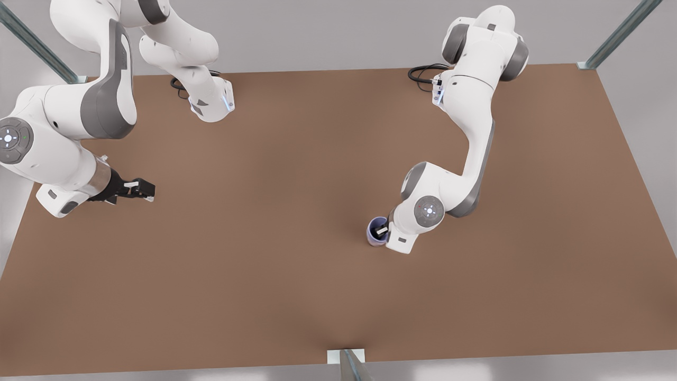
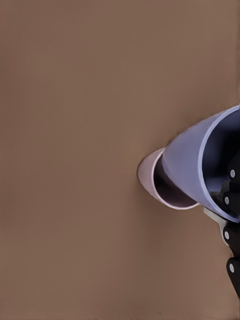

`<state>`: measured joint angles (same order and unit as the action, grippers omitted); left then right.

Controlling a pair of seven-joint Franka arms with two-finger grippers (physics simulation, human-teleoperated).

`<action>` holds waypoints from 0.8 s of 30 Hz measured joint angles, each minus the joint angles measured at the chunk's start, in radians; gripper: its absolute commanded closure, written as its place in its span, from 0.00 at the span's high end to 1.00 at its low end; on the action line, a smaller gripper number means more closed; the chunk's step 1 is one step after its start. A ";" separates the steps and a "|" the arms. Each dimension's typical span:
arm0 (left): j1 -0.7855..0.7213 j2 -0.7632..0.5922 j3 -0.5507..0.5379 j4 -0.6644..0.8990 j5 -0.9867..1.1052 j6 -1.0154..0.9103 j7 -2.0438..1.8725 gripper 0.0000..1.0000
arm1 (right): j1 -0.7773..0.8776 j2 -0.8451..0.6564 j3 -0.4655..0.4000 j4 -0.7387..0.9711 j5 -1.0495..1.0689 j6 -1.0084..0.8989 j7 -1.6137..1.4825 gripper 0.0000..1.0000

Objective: Stack the cups, with the pink cup at the bottom and the purple cup at the top

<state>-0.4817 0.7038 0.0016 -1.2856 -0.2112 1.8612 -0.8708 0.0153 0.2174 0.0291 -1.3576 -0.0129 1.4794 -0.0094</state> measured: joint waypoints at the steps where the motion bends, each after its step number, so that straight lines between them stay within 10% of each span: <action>1: 0.000 -0.002 0.000 -0.007 0.000 -0.001 -0.003 0.21 | 0.000 0.003 0.000 0.004 0.000 0.000 0.000 1.00; 19: 0.000 -0.026 -0.001 -0.057 -0.002 -0.003 -0.033 0.21 | 0.000 0.008 0.000 0.012 0.000 0.000 0.005 1.00; 24: 0.005 -0.025 -0.001 -0.059 -0.009 0.007 -0.036 0.60 | 0.000 0.008 0.000 0.012 0.000 0.000 0.006 1.00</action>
<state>-0.4766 0.6793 0.0002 -1.3443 -0.2202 1.8683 -0.9065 0.0153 0.2251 0.0291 -1.3459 -0.0128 1.4792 -0.0036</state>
